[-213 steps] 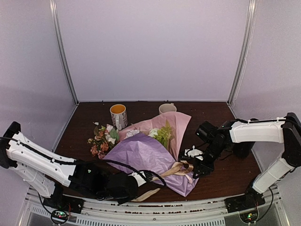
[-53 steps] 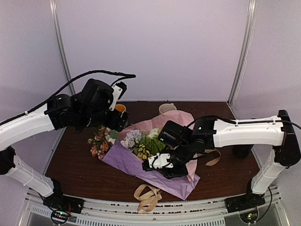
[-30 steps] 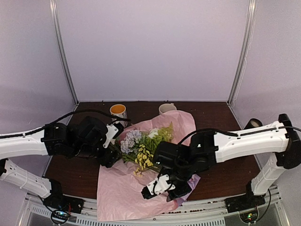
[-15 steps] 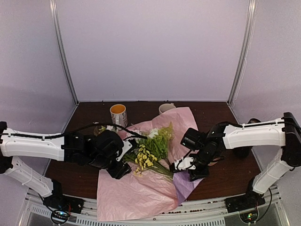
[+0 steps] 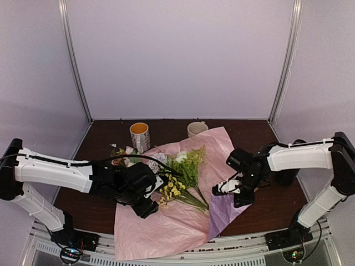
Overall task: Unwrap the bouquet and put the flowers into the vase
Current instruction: Unfold the quarter folded wrapping paper into folded wrapping paper.
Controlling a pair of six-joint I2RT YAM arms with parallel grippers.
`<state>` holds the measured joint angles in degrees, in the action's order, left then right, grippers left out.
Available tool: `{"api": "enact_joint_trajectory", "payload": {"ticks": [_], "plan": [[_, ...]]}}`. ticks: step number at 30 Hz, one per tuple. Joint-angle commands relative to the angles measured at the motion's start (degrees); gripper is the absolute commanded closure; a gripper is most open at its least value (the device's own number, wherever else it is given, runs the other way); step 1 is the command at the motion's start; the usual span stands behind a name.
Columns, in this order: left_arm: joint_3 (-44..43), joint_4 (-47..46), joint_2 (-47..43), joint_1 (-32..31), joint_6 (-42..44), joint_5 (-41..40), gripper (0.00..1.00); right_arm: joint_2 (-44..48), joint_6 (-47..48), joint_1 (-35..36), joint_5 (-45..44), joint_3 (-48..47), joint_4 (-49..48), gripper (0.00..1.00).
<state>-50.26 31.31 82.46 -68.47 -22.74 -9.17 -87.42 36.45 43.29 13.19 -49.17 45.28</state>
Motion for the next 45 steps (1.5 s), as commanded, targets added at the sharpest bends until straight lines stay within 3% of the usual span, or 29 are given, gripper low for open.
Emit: {"api": "enact_joint_trajectory", "payload": {"ticks": [1,5,14,19,23,29,38,45], "plan": [[-1.0,-2.5,-0.6,-0.2,1.8,-0.2,0.33,6.1,1.8,-0.7,2.6,-5.2,4.3,0.59],[-1.0,-4.4,-1.7,-0.2,2.3,-2.5,0.31,5.2,1.1,-0.8,5.2,-12.4,4.6,0.56],[-5.0,-6.0,-0.3,0.6,2.7,-6.9,0.26,-11.4,-2.7,-3.3,11.5,-28.1,3.8,0.57],[-5.4,-7.3,0.2,1.1,3.0,-7.3,0.26,-19.5,5.6,-3.2,14.5,-32.5,14.4,0.6],[-5.6,-7.2,-0.1,1.4,3.3,-8.2,0.25,-17.4,17.9,-3.2,23.2,-30.3,25.2,0.6],[-5.4,-6.3,-0.5,2.3,4.4,-8.4,0.25,-8.2,26.2,0.3,19.1,-20.1,31.2,0.6],[-5.1,-5.8,-0.7,4.6,5.2,-7.6,0.24,0.0,23.0,14.1,6.9,-2.5,20.0,0.6],[-4.4,-5.8,-0.7,4.6,4.0,-7.5,0.24,-4.5,18.5,16.0,3.8,1.7,10.7,0.61]]}}
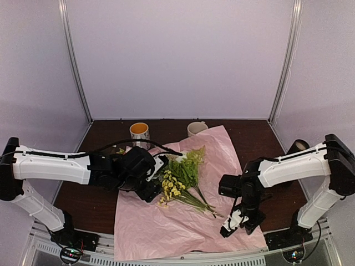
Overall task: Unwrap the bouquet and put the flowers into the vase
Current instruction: Unfold the quarter folded wrapping paper into folded wrapping paper, then pick up the fake flower from the flattened wrapping paper.
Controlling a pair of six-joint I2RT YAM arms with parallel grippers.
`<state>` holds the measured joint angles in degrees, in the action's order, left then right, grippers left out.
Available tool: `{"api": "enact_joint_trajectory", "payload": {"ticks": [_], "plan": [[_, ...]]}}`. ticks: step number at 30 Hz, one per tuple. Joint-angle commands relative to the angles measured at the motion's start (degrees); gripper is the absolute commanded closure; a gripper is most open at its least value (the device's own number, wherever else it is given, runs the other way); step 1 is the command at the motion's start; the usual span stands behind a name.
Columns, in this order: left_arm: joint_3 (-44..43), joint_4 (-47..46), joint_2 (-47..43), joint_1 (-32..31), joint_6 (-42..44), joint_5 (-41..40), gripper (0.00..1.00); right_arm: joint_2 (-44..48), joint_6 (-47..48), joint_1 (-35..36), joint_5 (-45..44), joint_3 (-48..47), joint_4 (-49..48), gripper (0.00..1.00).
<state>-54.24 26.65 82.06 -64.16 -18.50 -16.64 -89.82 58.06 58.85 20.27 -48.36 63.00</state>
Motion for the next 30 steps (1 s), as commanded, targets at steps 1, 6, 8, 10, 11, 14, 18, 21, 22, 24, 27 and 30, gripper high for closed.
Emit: {"api": "enact_joint_trajectory", "payload": {"ticks": [1,6,8,10,11,14,18,21,22,24,27,30], "plan": [[-0.2,-1.2,-0.6,0.3,-0.4,-0.1,0.24,-2.6,-3.6,0.4,-3.4,1.0,-8.1,0.61],[0.6,-1.2,-1.7,0.3,-1.1,-2.7,0.23,-2.7,-6.2,0.6,-5.5,1.3,-9.6,0.62],[0.6,-0.9,-2.3,0.3,-1.0,-3.7,0.21,-0.9,-5.9,0.3,-5.8,0.1,-7.4,0.62],[0.8,-1.1,-3.2,0.3,-1.4,-5.2,0.2,2.3,-5.6,-0.3,-5.6,-1.8,-5.4,0.63],[1.1,-1.4,-3.8,0.3,-1.6,-6.1,0.18,3.7,-5.7,-0.6,-5.3,-3.1,-4.4,0.62],[2.3,-2.8,-5.5,0.4,-3.1,-9.3,0.14,5.7,-7.0,-1.8,-2.9,-8.4,-2.4,0.62],[3.1,-4.1,-6.7,1.3,-7.2,-13.4,0.03,4.5,-11.1,-4.2,3.0,-15.5,-3.2,0.62],[2.6,-4.0,-6.7,1.6,-10.2,-17.0,0.02,3.2,-17.8,-5.6,5.4,-17.8,-8.5,0.62],[2.5,-4.1,-6.8,1.7,-11.4,-18.0,0.02,3.0,-19.4,-6.0,5.9,-18.0,-10.7,0.62],[2.1,-3.5,-6.9,1.8,-16.3,-20.9,0.02,2.3,-22.9,-6.4,6.3,-17.8,-15.2,0.61],[2.3,-3.7,-7.2,2.0,-23.1,-22.3,0.02,0.9,-28.1,-6.7,6.8,-16.7,-21.3,0.62],[3.4,-3.4,-7.3,2.0,-29.2,-23.4,0.05,-1.1,-32.1,-6.7,8.6,-15.2,-25.1,0.62]]}}
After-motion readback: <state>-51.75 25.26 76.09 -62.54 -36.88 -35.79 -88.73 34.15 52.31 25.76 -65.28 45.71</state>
